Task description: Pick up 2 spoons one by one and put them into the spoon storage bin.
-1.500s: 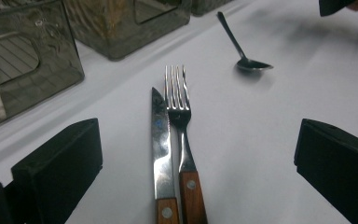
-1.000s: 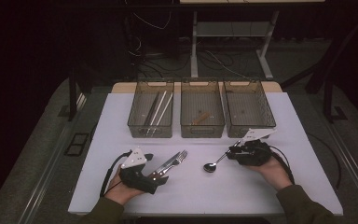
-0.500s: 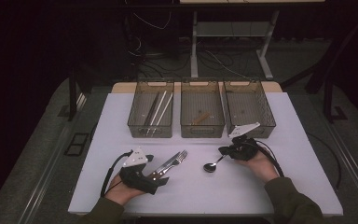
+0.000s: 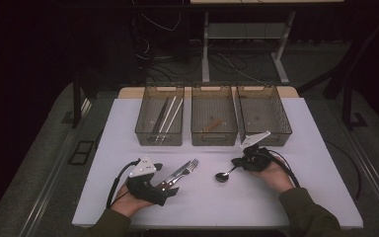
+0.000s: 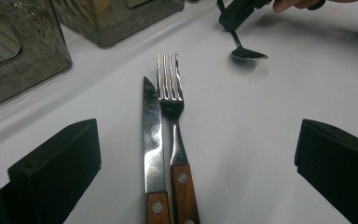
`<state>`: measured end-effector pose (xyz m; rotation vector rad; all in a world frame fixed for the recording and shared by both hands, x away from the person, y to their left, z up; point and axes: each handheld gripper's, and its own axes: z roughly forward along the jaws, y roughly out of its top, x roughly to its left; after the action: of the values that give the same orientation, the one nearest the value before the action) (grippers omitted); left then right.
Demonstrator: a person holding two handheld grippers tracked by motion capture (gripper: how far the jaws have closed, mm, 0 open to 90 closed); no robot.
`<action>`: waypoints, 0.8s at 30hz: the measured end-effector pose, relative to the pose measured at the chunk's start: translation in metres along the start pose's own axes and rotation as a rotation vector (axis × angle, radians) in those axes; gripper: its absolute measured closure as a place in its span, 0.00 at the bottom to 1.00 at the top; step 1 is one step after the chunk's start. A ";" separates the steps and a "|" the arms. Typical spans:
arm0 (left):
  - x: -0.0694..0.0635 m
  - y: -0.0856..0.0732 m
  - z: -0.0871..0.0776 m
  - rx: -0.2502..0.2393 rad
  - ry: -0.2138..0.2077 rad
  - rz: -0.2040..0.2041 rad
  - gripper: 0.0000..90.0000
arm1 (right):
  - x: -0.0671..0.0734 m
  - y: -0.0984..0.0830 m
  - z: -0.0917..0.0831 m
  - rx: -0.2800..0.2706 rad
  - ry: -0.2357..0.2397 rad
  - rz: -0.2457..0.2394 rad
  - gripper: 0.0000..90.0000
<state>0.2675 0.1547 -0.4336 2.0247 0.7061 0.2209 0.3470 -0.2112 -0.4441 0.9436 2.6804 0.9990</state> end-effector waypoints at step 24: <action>0.000 0.001 -0.001 -0.002 -0.017 0.005 0.00 | 0.005 -0.012 -0.016 0.072 0.019 -0.019 1.00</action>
<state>0.2672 0.1548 -0.4326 2.0244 0.6901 0.2072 0.3314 -0.2242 -0.4391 0.9236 2.7524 0.9185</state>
